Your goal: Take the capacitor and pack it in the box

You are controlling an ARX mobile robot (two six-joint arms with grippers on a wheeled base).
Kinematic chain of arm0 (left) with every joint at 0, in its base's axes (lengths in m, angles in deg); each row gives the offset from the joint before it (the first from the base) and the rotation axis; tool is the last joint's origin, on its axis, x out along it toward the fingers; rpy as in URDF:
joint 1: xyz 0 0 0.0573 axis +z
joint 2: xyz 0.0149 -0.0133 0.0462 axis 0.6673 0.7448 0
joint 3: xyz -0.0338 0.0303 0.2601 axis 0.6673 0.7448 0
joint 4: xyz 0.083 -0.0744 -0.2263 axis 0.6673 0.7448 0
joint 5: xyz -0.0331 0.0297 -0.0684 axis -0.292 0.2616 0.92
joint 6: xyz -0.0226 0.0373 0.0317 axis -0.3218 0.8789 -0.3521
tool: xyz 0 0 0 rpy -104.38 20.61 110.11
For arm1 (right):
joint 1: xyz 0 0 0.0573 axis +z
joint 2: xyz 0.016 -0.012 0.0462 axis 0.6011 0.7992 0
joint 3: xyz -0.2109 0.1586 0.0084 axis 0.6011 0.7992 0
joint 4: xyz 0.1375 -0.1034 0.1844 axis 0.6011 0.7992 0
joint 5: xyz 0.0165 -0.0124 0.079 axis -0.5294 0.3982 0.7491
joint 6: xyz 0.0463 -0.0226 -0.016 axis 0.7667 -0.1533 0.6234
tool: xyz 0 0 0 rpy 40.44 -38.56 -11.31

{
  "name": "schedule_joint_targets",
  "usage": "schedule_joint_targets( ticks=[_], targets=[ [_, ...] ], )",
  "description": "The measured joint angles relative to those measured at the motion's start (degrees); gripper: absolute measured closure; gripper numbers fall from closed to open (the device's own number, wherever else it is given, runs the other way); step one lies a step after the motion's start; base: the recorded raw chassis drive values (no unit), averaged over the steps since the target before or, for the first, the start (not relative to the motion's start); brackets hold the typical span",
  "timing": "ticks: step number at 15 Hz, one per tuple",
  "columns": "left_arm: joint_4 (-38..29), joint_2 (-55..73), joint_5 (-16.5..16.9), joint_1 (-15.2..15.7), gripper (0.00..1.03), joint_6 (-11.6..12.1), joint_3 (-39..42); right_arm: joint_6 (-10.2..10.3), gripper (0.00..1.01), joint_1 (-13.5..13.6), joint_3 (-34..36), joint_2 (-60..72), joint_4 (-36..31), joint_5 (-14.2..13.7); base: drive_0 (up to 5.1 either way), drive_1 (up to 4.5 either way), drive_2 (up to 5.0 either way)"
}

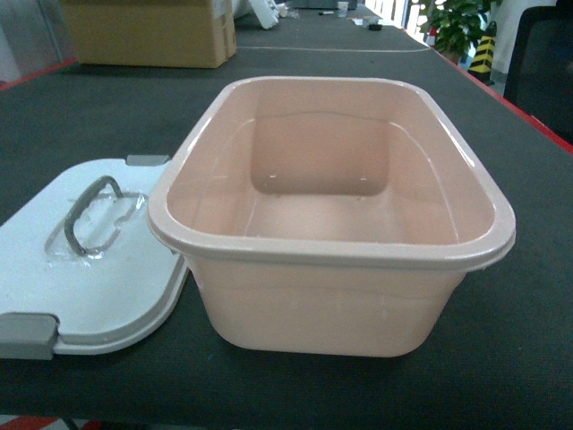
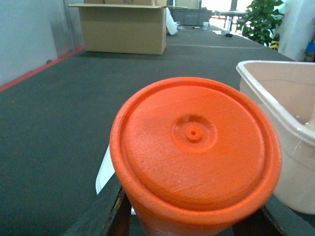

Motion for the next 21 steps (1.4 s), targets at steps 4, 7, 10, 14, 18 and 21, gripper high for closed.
schedule_joint_targets(
  ticks=[4, 7, 10, 14, 18, 21],
  targets=[
    [-0.1, 0.0, 0.0, 0.0, 0.60, 0.0, 0.0, 0.0, 0.03, 0.0, 0.0, 0.0, 0.1, 0.0, 0.0, 0.00, 0.0],
    [0.1, 0.0, 0.0, 0.0, 0.60, 0.0, 0.0, 0.0, 0.03, 0.0, 0.0, 0.0, 0.2, 0.0, 0.0, 0.00, 0.0],
    [0.2, 1.9, 3.9, 0.5, 0.60, 1.4, -0.2, 0.0, 0.03, 0.0, 0.0, 0.0, 0.2, 0.0, 0.0, 0.00, 0.0],
    [-36.7, 40.5, -5.4, -12.3, 0.60, 2.4, -6.5, 0.0, 0.03, 0.0, 0.0, 0.0, 0.2, 0.0, 0.0, 0.00, 0.0],
    [-57.3, 83.0, -10.5, -21.4, 0.60, 3.0, -30.9, 0.0, 0.03, 0.0, 0.0, 0.0, 0.2, 0.0, 0.0, 0.00, 0.0],
    [-51.4, 101.6, -11.6, -27.3, 0.60, 3.0, -48.0, 0.0, 0.03, 0.0, 0.0, 0.0, 0.2, 0.0, 0.0, 0.00, 0.0]
  ],
)
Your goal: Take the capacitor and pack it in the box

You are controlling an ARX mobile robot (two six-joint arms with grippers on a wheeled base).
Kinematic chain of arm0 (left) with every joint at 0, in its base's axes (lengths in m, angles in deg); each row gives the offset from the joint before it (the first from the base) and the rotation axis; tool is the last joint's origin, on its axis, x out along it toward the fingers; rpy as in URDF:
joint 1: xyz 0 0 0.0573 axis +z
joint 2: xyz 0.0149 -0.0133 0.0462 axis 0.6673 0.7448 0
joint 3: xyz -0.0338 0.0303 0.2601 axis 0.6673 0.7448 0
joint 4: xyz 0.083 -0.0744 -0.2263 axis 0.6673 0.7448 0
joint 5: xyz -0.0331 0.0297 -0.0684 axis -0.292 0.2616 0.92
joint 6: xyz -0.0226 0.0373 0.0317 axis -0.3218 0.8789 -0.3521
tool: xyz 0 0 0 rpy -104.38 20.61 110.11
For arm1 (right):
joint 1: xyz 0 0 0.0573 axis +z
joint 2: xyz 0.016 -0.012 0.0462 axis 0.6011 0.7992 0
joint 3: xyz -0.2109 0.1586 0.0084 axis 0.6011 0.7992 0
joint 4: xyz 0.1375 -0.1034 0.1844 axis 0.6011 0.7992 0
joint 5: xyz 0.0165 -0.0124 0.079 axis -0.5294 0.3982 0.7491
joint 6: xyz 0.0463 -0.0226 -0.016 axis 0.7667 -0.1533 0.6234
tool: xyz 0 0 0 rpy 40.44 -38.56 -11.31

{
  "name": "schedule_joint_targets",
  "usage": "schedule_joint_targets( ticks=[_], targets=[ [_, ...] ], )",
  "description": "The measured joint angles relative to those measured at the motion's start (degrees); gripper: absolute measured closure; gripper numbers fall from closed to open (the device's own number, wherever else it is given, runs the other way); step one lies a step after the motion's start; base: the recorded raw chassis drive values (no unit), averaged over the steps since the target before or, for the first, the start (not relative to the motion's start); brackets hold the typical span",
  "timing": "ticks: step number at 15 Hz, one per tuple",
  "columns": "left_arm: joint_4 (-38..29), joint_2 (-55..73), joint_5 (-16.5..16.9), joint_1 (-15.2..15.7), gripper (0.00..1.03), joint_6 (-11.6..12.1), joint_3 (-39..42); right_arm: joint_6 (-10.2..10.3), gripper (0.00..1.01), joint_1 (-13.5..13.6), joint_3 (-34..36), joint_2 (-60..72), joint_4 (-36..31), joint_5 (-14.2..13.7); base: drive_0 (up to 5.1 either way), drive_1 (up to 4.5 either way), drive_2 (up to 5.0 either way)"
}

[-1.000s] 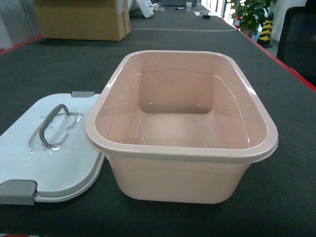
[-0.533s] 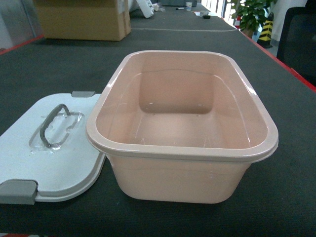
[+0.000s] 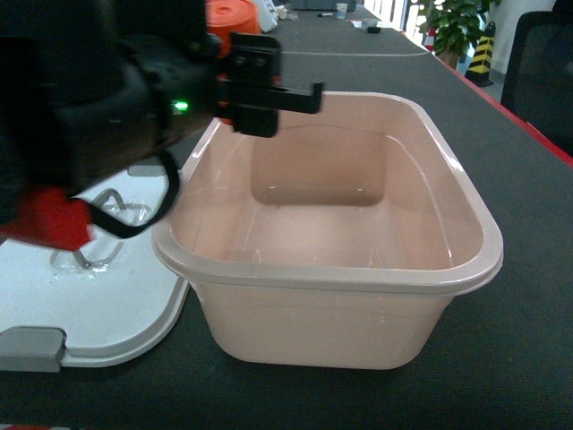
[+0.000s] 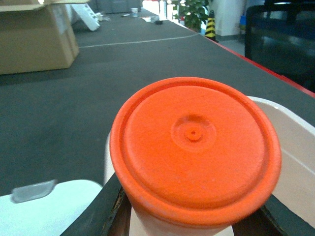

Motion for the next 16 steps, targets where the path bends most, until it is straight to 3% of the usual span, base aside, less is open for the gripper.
schedule_joint_targets(
  ticks=[1, 2, 5, 6, 7, 9, 12, 13, 14, 16],
  targets=[
    [2.6, 3.3, 1.0, -1.2, 0.60, -0.8, -4.3, 0.0, 0.03, 0.0, 0.0, 0.0, 0.0, 0.0, 0.0, 0.00, 0.0],
    [-0.7, 6.3, -0.4, -2.3, 0.47, -0.7, -6.3, 0.0, 0.03, 0.0, 0.0, 0.0, 0.0, 0.0, 0.0, 0.00, 0.0],
    [-0.7, 6.6, -0.9, -2.1, 0.09, -0.5, -6.4, 0.0, 0.03, 0.0, 0.0, 0.0, 0.0, 0.0, 0.0, 0.00, 0.0],
    [0.0, 6.1, 1.3, -1.1, 0.03, -1.0, -5.8, 0.0, 0.03, 0.0, 0.0, 0.0, 0.0, 0.0, 0.0, 0.00, 0.0],
    [0.5, 4.3, 1.6, 0.1, 0.06, -1.6, -4.0, 0.0, 0.03, 0.0, 0.0, 0.0, 0.0, 0.0, 0.0, 0.00, 0.0],
    [-0.7, -2.6, 3.3, 5.0, 0.05, -2.4, 0.1, 0.0, 0.03, 0.0, 0.0, 0.0, 0.0, 0.0, 0.0, 0.00, 0.0],
    [-4.0, -6.8, 5.1, 19.3, 0.05, -2.0, 6.0, 0.0, 0.03, 0.0, 0.0, 0.0, 0.0, 0.0, 0.0, 0.00, 0.0],
    [-4.1, -5.2, 6.2, 22.2, 0.05, -2.0, 7.8, 0.0, 0.03, 0.0, 0.0, 0.0, 0.0, 0.0, 0.0, 0.00, 0.0],
    [-4.5, -2.2, 7.2, 24.5, 0.05, -1.7, 9.2, 0.0, 0.03, 0.0, 0.0, 0.0, 0.0, 0.0, 0.0, 0.00, 0.0],
    [-7.0, 5.0, 8.0, 25.8, 0.05, -0.5, 8.9, 0.0, 0.03, 0.0, 0.0, 0.0, 0.0, 0.0, 0.0, 0.00, 0.0]
  ],
)
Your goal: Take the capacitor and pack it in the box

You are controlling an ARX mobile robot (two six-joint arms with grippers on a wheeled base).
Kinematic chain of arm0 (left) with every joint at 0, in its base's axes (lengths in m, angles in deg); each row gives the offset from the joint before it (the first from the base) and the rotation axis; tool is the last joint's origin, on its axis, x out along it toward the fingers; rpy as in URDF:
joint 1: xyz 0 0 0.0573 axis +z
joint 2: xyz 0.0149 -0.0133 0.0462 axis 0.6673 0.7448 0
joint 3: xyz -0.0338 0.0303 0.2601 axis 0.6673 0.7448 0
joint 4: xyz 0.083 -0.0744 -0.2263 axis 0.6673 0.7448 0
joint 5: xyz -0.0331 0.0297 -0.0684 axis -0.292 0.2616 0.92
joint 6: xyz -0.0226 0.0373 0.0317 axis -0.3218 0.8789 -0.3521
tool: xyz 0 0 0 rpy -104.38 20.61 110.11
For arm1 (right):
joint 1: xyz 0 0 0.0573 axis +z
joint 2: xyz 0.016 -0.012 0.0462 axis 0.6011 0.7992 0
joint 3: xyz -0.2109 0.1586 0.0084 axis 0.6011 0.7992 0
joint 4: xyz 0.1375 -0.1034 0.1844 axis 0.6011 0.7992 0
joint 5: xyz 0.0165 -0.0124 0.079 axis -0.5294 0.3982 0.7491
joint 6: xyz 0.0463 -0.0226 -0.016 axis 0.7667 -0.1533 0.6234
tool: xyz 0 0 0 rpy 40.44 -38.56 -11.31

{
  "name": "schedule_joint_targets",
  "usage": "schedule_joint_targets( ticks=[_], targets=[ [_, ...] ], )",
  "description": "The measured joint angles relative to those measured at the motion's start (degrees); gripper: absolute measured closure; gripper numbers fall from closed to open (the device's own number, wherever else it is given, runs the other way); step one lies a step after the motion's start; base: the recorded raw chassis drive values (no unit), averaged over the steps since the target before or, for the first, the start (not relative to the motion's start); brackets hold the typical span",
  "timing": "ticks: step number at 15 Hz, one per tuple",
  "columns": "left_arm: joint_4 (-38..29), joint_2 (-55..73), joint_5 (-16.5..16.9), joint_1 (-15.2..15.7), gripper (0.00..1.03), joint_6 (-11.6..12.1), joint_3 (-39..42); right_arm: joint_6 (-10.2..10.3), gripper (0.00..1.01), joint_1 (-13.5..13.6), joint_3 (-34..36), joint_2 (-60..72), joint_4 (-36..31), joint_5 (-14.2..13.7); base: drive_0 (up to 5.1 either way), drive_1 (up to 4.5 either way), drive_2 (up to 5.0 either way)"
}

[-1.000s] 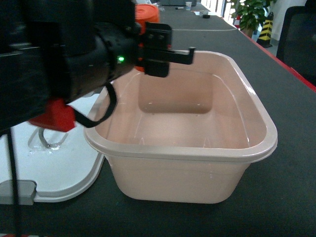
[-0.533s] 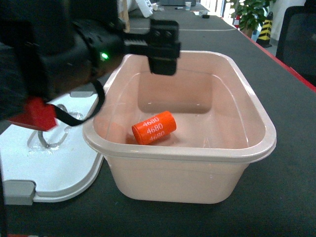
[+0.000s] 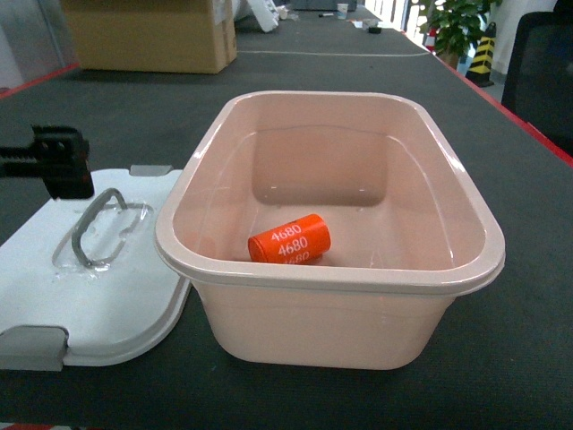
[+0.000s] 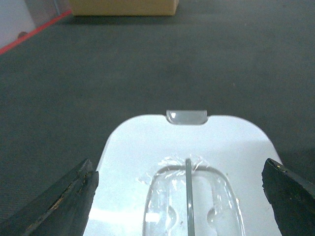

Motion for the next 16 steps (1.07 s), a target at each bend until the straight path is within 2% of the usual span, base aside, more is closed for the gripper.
schedule_joint_targets(
  ticks=[3, 7, 9, 10, 11, 13, 16],
  targets=[
    [1.7, 11.6, 0.3, 0.2, 0.05, 0.1, -4.5, 0.0, 0.03, 0.0, 0.0, 0.0, 0.0, 0.0, 0.0, 0.00, 0.0],
    [6.2, 14.4, -1.3, -0.2, 0.05, 0.1, -8.8, 0.0, 0.03, 0.0, 0.0, 0.0, 0.0, 0.0, 0.0, 0.00, 0.0],
    [7.1, 14.9, -1.6, -0.8, 0.27, 0.1, -8.9, 0.0, 0.03, 0.0, 0.0, 0.0, 0.0, 0.0, 0.0, 0.00, 0.0],
    [7.1, 15.2, -1.8, -1.2, 0.48, 0.1, -8.9, 0.0, 0.03, 0.0, 0.0, 0.0, 0.0, 0.0, 0.0, 0.00, 0.0],
    [7.7, 15.2, -2.7, -1.6, 0.79, 0.1, -8.9, 0.0, 0.03, 0.0, 0.0, 0.0, 0.0, 0.0, 0.0, 0.00, 0.0],
    [8.5, 15.2, -3.3, -1.7, 1.01, -0.2, -9.0, 0.0, 0.03, 0.0, 0.0, 0.0, 0.0, 0.0, 0.0, 0.00, 0.0],
    [14.1, 10.6, -3.5, -0.3, 1.01, -1.3, -10.4, 0.0, 0.03, 0.0, 0.0, 0.0, 0.0, 0.0, 0.0, 0.00, 0.0]
  ],
)
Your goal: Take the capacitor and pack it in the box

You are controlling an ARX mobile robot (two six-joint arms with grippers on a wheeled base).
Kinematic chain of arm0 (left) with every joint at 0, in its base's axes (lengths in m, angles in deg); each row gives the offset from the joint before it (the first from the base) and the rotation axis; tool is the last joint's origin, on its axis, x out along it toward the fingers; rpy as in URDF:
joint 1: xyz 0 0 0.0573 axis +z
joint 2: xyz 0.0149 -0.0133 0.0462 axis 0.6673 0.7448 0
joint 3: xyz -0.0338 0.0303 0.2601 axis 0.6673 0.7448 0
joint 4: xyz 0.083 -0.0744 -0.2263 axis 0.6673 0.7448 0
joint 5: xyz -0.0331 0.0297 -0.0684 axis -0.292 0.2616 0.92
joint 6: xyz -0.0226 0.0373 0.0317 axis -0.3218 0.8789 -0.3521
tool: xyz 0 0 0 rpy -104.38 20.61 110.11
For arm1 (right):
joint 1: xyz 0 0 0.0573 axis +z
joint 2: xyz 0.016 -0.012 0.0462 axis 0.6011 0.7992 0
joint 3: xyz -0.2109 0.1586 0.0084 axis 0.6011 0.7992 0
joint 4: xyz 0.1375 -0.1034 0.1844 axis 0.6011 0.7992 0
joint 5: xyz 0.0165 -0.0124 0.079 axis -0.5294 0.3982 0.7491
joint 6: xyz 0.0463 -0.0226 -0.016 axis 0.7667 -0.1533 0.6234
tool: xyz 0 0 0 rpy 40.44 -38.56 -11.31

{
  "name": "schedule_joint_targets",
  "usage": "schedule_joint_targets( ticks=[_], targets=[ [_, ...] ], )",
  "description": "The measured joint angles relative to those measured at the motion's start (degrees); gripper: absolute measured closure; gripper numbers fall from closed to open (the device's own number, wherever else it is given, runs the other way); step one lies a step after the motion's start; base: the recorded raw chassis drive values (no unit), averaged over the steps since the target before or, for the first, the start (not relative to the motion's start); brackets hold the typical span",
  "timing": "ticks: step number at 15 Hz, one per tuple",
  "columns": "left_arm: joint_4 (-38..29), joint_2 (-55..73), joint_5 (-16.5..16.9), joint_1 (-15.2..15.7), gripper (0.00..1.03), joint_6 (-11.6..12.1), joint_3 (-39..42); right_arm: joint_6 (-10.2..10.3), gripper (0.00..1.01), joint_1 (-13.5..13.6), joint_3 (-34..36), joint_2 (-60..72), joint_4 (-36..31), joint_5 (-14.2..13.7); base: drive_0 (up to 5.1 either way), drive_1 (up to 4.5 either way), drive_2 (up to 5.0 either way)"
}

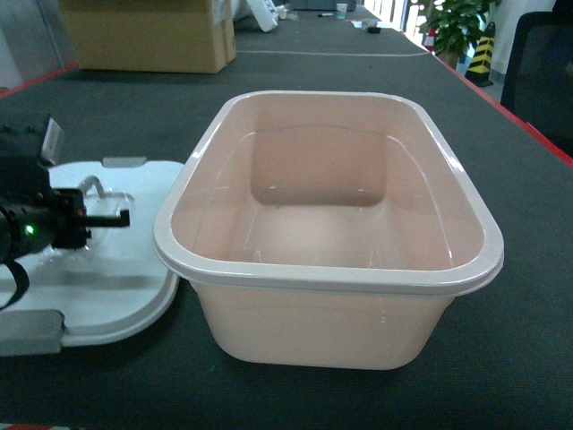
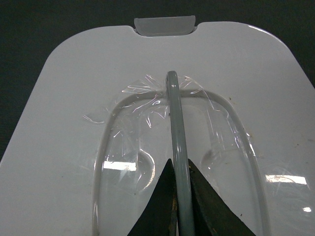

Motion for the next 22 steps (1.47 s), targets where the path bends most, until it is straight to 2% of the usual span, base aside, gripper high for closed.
schedule_joint_targets(
  ticks=[3, 5, 6, 8, 9, 10, 11, 15, 21, 22],
  targets=[
    [6.3, -10.8, -1.2, 1.6, 1.01, -0.3, -5.8, 0.0, 0.03, 0.0, 0.0, 0.0, 0.0, 0.0, 0.0, 0.00, 0.0],
    [11.4, -18.5, -2.9, 0.2, 1.01, -0.4, -10.8, 0.0, 0.03, 0.0, 0.0, 0.0, 0.0, 0.0, 0.0, 0.00, 0.0],
    [13.2, -20.8, -3.7, -1.8, 1.01, -0.6, -11.7, 0.0, 0.03, 0.0, 0.0, 0.0, 0.0, 0.0, 0.0, 0.00, 0.0],
    [17.2, -23.0, -5.7, -8.2, 1.01, -1.0, -11.8, 0.0, 0.03, 0.0, 0.0, 0.0, 0.0, 0.0, 0.0, 0.00, 0.0],
    [20.7, -23.1, -7.5, -12.5, 1.01, -2.0, -12.0, 0.0, 0.03, 0.0, 0.0, 0.0, 0.0, 0.0, 0.0, 0.00, 0.0],
    [25.4, -23.1, -10.0, -19.2, 1.01, -4.4, -12.4, 0.0, 0.03, 0.0, 0.0, 0.0, 0.0, 0.0, 0.0, 0.00, 0.0],
    [26.5, -22.9, -11.5, -22.0, 1.01, -5.4, -13.2, 0.0, 0.03, 0.0, 0.0, 0.0, 0.0, 0.0, 0.0, 0.00, 0.0],
    [29.6, -20.4, -19.3, -29.6, 1.01, -8.7, -15.7, 0.0, 0.03, 0.0, 0.0, 0.0, 0.0, 0.0, 0.0, 0.00, 0.0],
    [32.1, -16.6, -22.7, -36.3, 1.01, -13.3, -17.6, 0.0, 0.03, 0.0, 0.0, 0.0, 0.0, 0.0, 0.0, 0.00, 0.0],
    [33.2, -15.3, -23.2, -37.4, 1.01, -15.6, -17.7, 0.0, 0.03, 0.0, 0.0, 0.0, 0.0, 0.0, 0.0, 0.00, 0.0]
  ],
)
